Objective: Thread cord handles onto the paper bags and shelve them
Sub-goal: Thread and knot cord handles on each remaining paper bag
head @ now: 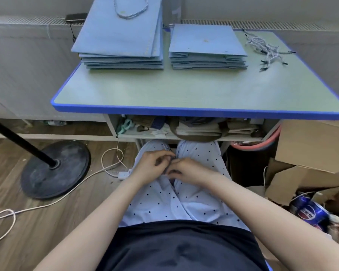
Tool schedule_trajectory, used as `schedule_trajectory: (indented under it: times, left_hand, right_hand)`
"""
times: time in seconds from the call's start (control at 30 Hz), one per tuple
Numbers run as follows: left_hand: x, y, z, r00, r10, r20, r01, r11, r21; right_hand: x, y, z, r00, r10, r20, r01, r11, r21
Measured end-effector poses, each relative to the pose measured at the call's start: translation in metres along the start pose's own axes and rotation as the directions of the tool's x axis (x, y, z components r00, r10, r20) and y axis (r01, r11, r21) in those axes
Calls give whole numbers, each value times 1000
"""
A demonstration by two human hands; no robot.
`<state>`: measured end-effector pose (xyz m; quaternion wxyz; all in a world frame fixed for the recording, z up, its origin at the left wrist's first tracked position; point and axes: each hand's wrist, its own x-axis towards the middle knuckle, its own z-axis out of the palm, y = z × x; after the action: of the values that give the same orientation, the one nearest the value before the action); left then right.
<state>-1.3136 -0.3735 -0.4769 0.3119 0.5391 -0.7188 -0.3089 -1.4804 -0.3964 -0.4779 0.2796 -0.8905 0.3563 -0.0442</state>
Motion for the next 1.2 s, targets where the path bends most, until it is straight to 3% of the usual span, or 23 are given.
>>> schedule_trajectory:
  times: [0.13,0.23,0.4,0.57,0.77,0.9,1.03,1.13,1.2]
  left_hand:
    - [1,14,-1,991,-117,64,132,926,-353]
    - [1,30,-1,989,-130,68,147,893,-425]
    - [17,89,-29,989,91,-120,-130,922,-365]
    - [61,140,-76,961,177,-211,-245,901,-359]
    - [167,168,-108,938,262,-227,-306,934,-185]
    - [238,171,-119,924,311,-221,-332,941,-64]
    - [290,160,-127,926,347,-150,-322,932,167]
    - [310,147,-131,953,275,-131,-220,919,328]
    - [318,140,-131,984,150,-93,-90,881,465]
  right_hand:
    - [-7,-13,-40,914,-26,-405,108,977,182]
    - [-15,-27,-77,802,60,-594,164,934,316]
    - [-23,-53,-126,759,165,-630,321,747,582]
    - [-20,-58,-199,644,240,-726,503,582,639]
    - [1,-21,-302,583,239,-776,498,650,574]
    - [8,0,-360,488,345,-801,581,557,594]
    - [18,36,-388,392,408,-825,542,622,565]
    - [26,62,-393,350,482,-803,520,614,594]
    - [33,76,-387,380,524,-762,444,620,647]
